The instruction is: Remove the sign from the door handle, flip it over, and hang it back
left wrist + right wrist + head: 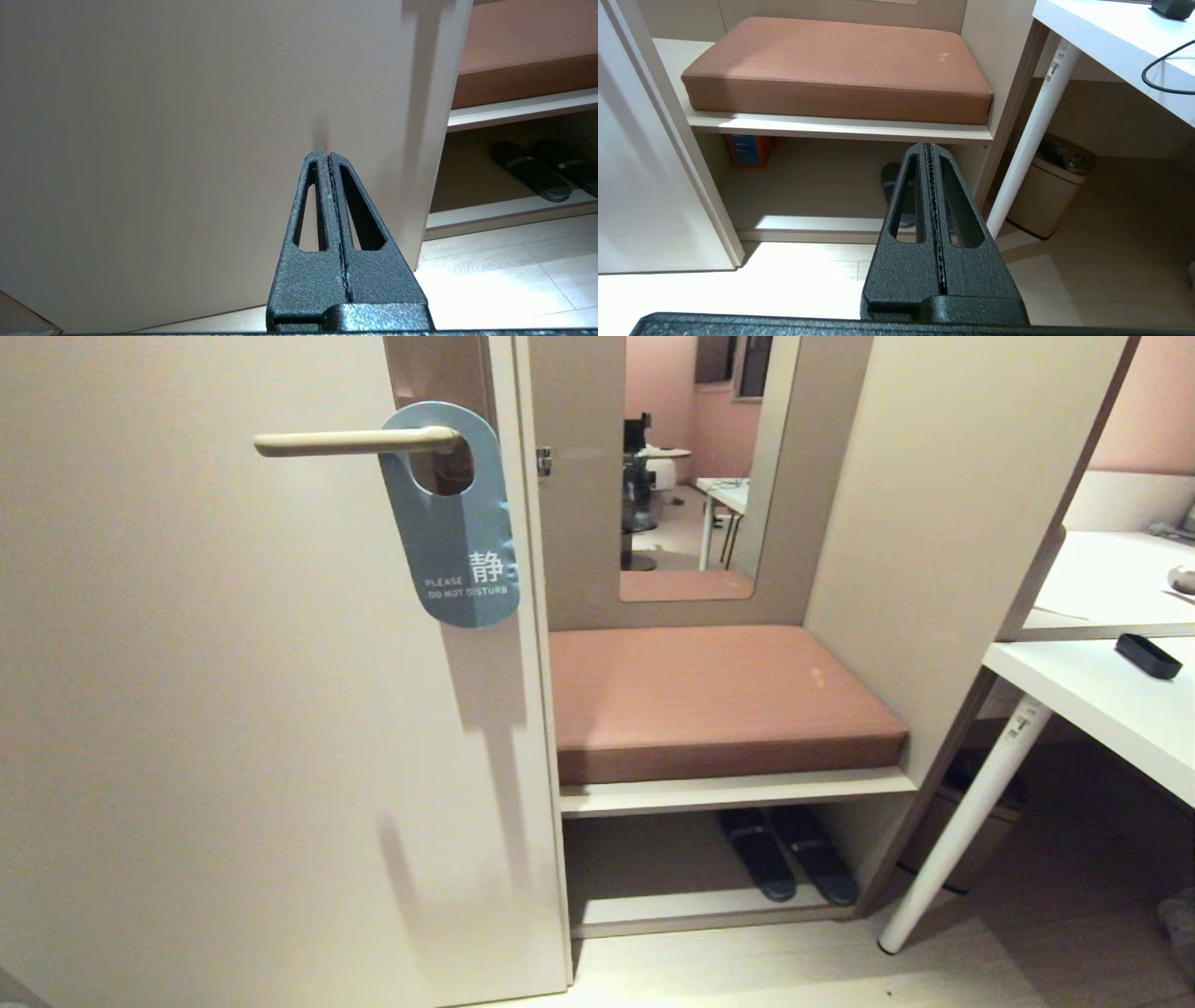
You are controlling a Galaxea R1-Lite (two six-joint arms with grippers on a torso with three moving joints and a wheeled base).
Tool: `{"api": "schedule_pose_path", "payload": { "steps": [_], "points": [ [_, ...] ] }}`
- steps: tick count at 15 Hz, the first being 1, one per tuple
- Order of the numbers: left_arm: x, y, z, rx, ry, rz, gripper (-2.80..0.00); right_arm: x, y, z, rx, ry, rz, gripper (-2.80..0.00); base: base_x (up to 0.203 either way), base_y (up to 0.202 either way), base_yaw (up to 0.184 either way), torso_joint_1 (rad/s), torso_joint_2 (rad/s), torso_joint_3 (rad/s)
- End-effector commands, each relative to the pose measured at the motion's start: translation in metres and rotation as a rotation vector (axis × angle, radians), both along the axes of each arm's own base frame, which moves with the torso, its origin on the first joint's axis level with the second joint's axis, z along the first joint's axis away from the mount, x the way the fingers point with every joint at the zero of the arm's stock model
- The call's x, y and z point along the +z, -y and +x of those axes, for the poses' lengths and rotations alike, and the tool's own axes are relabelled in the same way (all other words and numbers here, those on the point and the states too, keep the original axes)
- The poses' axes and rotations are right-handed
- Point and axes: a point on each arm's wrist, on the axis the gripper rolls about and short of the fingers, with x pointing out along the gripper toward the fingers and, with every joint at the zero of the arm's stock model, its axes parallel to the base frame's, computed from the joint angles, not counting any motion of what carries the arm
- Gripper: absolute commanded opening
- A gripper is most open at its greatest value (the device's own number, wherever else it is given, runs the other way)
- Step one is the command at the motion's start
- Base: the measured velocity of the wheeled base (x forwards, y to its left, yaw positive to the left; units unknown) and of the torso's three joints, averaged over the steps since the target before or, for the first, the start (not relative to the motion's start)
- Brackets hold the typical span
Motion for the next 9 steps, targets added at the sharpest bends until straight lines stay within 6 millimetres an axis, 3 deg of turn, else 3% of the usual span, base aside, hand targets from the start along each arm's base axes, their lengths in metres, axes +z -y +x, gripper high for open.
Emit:
{"api": "schedule_pose_path", "payload": {
  "steps": [1, 9],
  "points": [
    [0.0000, 0.0000, 0.0000, 0.001, 0.001, 0.000, -2.80, 0.0000, 0.0000, 0.0000, 0.000, 0.000, -0.001, -2.80, 0.000, 0.000, 0.000, 0.000, 0.00, 0.000],
    [0.0002, -0.0001, 0.0000, 0.007, 0.001, -0.052, -2.80, 0.0000, 0.0000, 0.0000, 0.000, 0.000, -0.002, -2.80, 0.000, 0.000, 0.000, 0.000, 0.00, 0.000]
  ]
}}
